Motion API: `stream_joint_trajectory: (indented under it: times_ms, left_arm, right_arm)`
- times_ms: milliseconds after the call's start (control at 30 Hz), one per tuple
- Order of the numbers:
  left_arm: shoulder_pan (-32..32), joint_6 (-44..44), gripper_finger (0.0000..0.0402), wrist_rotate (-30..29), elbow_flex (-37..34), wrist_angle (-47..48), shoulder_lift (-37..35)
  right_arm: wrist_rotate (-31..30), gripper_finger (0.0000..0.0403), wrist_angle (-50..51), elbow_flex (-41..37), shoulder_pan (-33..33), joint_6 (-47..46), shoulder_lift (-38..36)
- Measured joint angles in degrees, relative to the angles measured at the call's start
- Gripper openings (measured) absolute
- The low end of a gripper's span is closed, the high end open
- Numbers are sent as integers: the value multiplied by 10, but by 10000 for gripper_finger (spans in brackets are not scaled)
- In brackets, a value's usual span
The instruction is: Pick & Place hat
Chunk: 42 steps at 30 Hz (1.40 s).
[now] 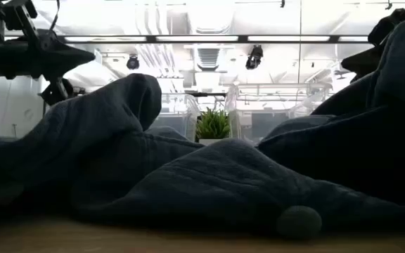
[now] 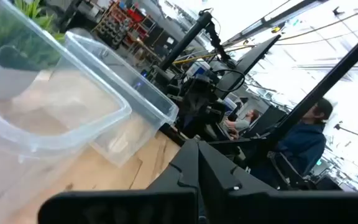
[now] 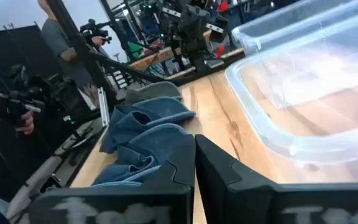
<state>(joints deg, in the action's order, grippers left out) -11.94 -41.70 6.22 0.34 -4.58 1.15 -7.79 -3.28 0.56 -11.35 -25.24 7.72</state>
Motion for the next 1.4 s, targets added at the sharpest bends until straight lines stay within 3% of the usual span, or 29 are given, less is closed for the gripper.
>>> stream_joint_trajectory:
  times_ms: [200,400,533,833,967,1133,1267,1400]
  left_arm:
    - [0,-42,2,-4,0,12,2]
    - [0,-115,2,-9,0,12,2]
    - [0,-127,2,-12,0,12,2]
    - [0,-158,2,-18,0,12,2]
    - [0,-184,2,-18,0,12,2]
    - [0,-250,2,-22,0,12,2]
    - [0,-268,2,-24,0,12,2]
    - [0,-283,2,-24,0,12,3]
  right_arm:
    - [1,9,-25,0,0,-55,0]
    - [-27,9,-72,0,0,-310,-1]
    - [-14,9,-82,0,0,-401,-1]
    - [-7,9,-288,0,0,-392,8]
    - [-14,9,-275,0,0,-416,13]
    - [-40,9,-272,0,0,-527,37]
    - [8,18,-268,8,-2,-599,75]
    - [47,50,-269,63,-6,-625,135]
